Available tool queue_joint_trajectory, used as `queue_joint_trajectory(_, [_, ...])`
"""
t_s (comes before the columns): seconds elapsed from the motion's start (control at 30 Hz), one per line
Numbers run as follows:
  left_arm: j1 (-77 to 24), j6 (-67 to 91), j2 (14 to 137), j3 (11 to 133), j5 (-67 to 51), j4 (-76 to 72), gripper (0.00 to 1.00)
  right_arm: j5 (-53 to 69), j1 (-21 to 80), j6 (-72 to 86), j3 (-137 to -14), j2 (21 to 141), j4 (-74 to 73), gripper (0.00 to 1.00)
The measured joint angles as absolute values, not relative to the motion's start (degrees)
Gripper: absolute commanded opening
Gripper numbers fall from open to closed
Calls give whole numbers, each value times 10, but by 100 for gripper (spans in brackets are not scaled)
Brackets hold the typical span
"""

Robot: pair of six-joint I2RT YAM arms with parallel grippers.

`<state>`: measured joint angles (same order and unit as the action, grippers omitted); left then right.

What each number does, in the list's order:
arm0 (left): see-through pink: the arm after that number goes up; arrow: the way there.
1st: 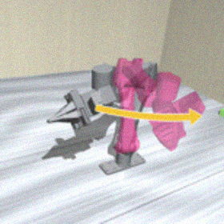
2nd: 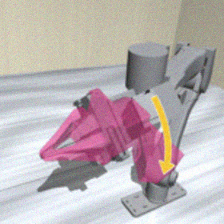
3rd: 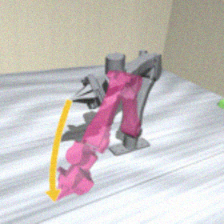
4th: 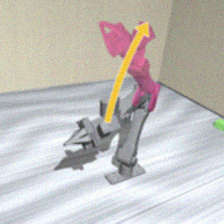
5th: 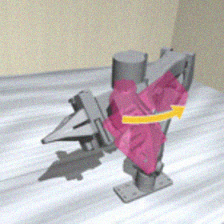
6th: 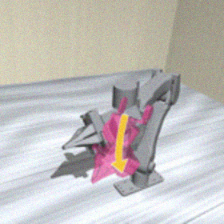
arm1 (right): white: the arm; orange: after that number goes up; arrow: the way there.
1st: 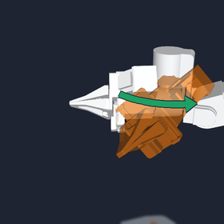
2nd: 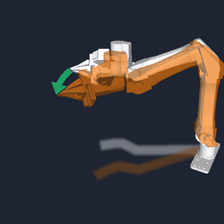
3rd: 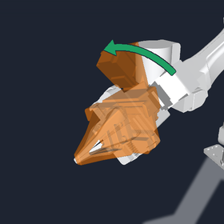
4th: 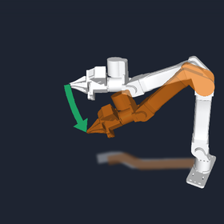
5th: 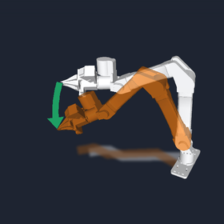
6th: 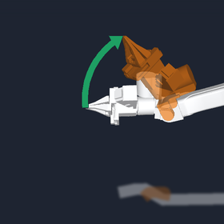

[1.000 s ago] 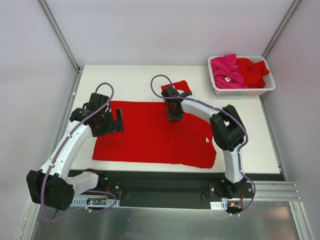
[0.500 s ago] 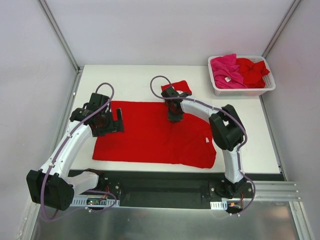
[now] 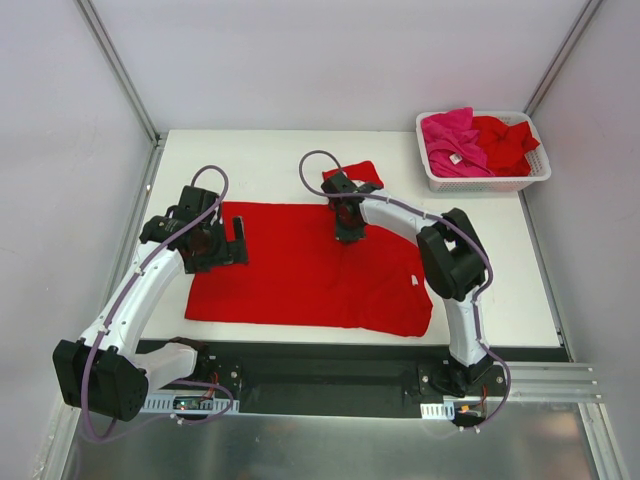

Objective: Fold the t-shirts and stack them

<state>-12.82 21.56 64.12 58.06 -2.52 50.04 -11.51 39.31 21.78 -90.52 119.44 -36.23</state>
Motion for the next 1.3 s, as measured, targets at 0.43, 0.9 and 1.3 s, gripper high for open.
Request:
queue_joint_trajectory(0.43, [-128, 214, 641, 581, -25, 500, 99, -113, 411, 214, -962, 1207, -378, 1])
queue_joint_trajectory(0.9, [-128, 214, 641, 580, -25, 500, 99, -111, 426, 193, -1004, 1234, -393, 1])
queue_joint_trajectory(1.3, [-128, 214, 641, 579, -26, 500, 99, -122, 427, 169, -1023, 1245, -411, 42])
